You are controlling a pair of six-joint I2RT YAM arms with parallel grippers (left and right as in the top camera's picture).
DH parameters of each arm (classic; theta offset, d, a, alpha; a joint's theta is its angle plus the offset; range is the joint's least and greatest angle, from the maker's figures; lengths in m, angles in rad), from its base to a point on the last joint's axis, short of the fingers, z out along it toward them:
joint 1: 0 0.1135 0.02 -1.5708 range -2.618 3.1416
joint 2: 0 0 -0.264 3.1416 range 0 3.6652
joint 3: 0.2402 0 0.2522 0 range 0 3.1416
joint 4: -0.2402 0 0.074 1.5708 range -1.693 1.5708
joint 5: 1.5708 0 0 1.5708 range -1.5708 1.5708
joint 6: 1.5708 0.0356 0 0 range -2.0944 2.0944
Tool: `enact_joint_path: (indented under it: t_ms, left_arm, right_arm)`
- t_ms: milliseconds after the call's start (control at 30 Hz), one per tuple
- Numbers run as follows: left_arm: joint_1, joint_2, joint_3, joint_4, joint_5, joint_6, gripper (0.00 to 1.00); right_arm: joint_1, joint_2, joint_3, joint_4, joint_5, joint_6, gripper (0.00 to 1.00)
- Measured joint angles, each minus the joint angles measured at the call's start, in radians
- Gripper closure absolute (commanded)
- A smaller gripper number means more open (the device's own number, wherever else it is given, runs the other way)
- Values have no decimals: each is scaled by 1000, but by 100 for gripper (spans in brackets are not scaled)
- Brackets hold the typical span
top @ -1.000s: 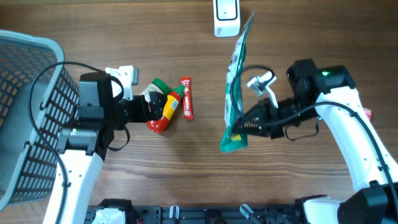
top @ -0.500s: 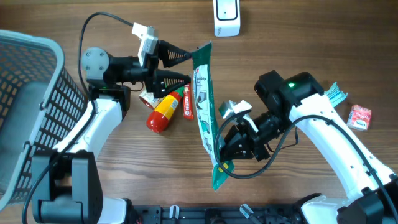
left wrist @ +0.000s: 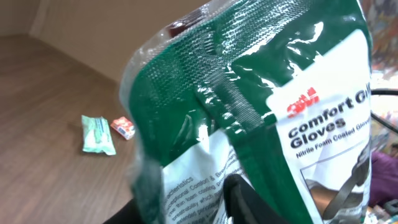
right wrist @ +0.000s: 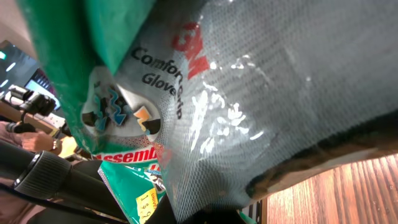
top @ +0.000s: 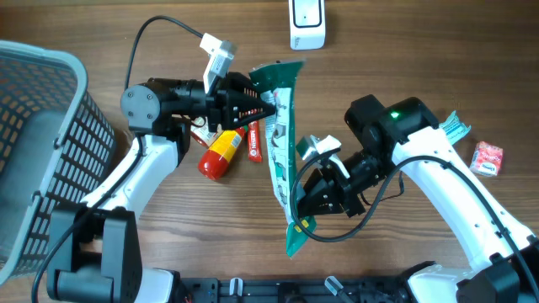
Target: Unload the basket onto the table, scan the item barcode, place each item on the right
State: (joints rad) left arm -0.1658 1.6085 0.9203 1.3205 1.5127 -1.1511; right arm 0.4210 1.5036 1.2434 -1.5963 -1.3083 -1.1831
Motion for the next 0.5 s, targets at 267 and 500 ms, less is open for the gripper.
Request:
enact_joint_path:
  t_ms: [267,500]
  left_arm:
    - [14,-1,0,-40,-58,-154,96]
    - [206,-3,3,-391,-124,-213,96]
  right_arm:
    - [-10,0,-2,144,-3,110,41]
    - [-197,1,-6,724,36,749,12]
